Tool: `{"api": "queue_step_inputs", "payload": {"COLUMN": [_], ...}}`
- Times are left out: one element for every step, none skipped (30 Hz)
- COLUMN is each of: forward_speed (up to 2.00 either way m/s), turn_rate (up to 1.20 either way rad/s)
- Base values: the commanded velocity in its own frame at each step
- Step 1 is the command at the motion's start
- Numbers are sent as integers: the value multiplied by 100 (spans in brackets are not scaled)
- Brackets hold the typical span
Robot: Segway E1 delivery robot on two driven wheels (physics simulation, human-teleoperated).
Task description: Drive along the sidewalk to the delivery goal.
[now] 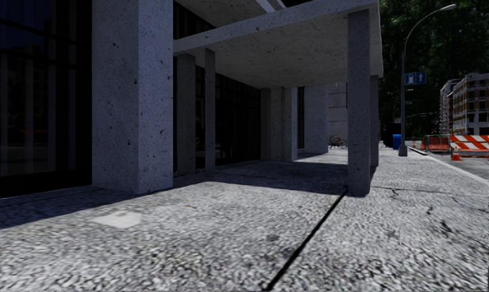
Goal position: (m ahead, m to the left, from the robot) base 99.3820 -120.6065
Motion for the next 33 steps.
{"api": "queue_step_inputs", "payload": {"forward_speed": [200,200,200,200,200,200,200,200,200,200,200,200,200,200,200,200,200,200,200,200,200,200,200,200,200,200,200,200,200,200,200,200,200], "turn_rate": [0,0,0,0,0,0,0,0,0,0,0,-26,-32,-36,-39,-39,-48,-57,-61,-61,-62,-63,-63,-63,-63,-63,-63,-63,-63,-63,-62,-62,-62]}}
